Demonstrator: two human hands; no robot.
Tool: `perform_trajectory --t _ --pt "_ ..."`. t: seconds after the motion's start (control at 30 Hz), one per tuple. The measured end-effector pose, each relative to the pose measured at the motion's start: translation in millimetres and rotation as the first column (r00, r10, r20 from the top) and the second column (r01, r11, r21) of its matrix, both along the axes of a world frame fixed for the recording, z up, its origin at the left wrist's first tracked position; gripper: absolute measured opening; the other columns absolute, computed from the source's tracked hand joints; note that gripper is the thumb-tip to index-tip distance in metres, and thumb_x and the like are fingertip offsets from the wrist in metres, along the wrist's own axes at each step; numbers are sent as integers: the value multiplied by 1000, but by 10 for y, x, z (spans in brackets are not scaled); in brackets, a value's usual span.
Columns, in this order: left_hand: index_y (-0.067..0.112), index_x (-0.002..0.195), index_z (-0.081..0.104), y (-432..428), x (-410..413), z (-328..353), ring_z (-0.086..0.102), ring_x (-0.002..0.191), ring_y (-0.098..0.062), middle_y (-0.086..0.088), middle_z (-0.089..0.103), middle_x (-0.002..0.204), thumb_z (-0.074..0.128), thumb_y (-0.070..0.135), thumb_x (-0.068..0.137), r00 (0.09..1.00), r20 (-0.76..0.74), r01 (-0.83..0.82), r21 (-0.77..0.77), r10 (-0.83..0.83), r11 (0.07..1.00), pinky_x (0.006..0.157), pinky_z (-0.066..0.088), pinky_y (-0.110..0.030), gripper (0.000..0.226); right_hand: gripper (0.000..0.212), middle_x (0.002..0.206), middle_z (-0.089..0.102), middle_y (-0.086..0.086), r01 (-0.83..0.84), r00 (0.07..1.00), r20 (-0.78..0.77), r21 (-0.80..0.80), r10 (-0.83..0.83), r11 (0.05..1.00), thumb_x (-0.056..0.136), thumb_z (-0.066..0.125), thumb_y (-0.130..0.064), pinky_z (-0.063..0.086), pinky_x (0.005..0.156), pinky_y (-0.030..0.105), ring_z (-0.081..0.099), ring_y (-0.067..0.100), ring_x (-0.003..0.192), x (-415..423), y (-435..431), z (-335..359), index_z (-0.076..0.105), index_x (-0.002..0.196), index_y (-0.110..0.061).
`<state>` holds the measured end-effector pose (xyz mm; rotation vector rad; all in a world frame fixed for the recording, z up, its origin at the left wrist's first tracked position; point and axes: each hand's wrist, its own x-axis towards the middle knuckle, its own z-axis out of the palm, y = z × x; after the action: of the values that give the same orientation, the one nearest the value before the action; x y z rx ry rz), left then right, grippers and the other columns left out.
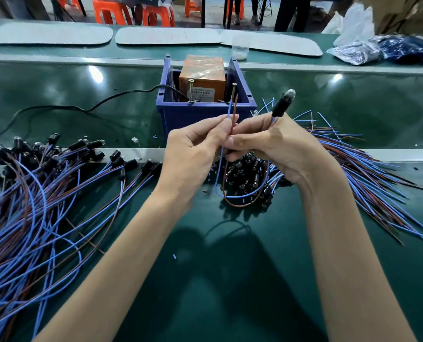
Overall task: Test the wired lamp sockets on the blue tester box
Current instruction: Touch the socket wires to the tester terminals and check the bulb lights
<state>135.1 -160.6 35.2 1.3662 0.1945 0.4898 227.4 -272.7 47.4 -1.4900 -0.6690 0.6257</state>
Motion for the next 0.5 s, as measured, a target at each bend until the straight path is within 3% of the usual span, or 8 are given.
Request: perform_trajectory --t 0.07,0.2,0.27,0.37,0.43,0.5 --pt "11 93 72 18 -10 -1 71 86 -12 4 75 86 61 8 90 1000 2 5 5 -5 1000 85 58 -34 12 8 67 72 6 -24 1000 8 4 24 1000 68 72 -2 53 59 16 67 14 57 -11 0 1 74 76 -1" --pt "11 90 71 65 -13 6 69 69 -7 5 73 73 58 9 93 997 19 -82 7 81 997 63 56 -20 13 4 64 71 2 -4 1000 22 18 4 1000 78 69 -2 47 52 9 66 8 55 -52 16 25 72 77 -3" --pt "13 93 70 144 6 -2 67 58 -8 5 69 63 56 13 96 991 11 -137 -9 137 991 56 53 -18 14 13 63 71 -2 53 997 55 -4 -53 999 89 62 -5 41 48 3 67 4 58 -66 23 25 69 78 -6" --pt "15 96 70 323 46 -49 40 42 -1 14 44 46 55 17 97 970 -27 -239 24 240 971 44 37 -12 16 25 62 65 0 183 980 75 -10 -182 983 99 51 -13 37 42 3 70 8 63 -51 32 24 63 78 -8" --pt "17 98 70 434 90 -107 34 41 0 18 39 43 51 17 99 952 -79 -291 79 297 954 46 29 -11 19 28 59 57 2 277 961 -2 26 -277 960 102 45 -16 34 39 5 67 12 54 -15 42 14 61 80 -9" --pt "14 109 67 523 147 -164 31 41 -1 20 39 46 43 11 100 937 -156 -305 77 314 949 47 27 -14 25 29 54 49 -3 373 928 -26 26 -372 927 103 44 -20 29 38 9 54 8 41 30 56 -20 62 82 -11"
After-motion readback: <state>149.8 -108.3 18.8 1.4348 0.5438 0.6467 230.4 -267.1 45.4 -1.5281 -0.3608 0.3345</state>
